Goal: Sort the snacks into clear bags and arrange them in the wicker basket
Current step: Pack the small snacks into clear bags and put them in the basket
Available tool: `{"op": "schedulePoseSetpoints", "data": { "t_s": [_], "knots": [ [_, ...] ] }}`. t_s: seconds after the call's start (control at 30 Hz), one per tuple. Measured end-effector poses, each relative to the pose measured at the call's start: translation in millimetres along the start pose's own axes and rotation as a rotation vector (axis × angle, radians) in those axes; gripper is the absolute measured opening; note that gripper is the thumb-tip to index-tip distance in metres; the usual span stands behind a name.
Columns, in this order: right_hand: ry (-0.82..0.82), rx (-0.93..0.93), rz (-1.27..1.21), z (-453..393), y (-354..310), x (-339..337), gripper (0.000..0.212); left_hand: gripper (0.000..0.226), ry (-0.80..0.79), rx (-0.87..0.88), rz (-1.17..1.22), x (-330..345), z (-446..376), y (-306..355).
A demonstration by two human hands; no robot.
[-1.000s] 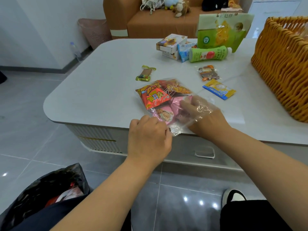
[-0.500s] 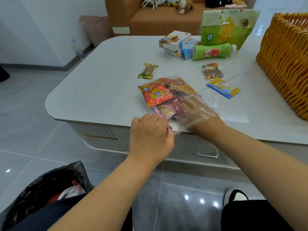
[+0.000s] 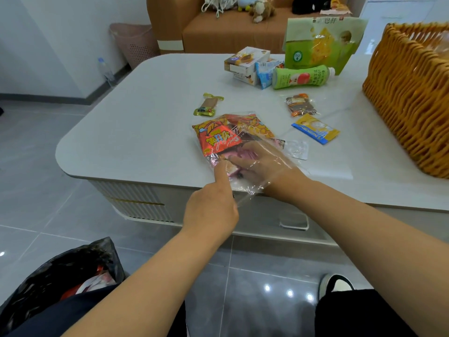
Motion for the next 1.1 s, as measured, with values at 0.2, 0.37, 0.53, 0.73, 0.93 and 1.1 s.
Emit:
{"op": "schedulePoseSetpoints", "data": {
  "t_s": [0.2, 0.37, 0.53, 0.73, 0.93, 1.1],
  "knots": [
    [0.036, 0.026, 0.068, 5.7, -7.6, -35.0, 0.027, 0.071, -0.026, -0.055, 0.011, -4.2, -4.7, -2.3],
    [0.06, 0.023, 0.067, 9.3, -10.6, -29.3, 0.032, 0.068, -0.042, -0.049, 0.013, -5.7, -4.2, -1.0],
    [-0.021, 0.052, 0.112, 8.5, -8.6, -22.0, 0.045, 0.067, -0.048, -0.05, 0.032, -9.9, -4.8, -2.5],
    [0.017, 0.07, 0.074, 24.0, -12.7, -50.4, 0.037, 0.063, -0.023, -0.08, 0.104, -27.1, -19.0, -13.4],
    [-0.041, 0.457, -0.537, 44.8, 30.3, -99.8, 0.035, 0.058, -0.107, -0.083, 0.084, -37.5, -26.1, -14.3],
    [0.333, 0.829, -0.75, 45.9, 81.4, -94.2, 0.028, 0.05, -0.172, 0.103, 0.331, -50.7, -30.2, 13.1]
  ]
}}
Point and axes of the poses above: each hand's wrist, its own z-axis away from the middle knuckle, its own x-axis out of the palm, y = z × x, the point moved 5 cm from there along -z, towards the middle knuckle, and after that the axes turned 1 degree about z, right-handed, at the moved point
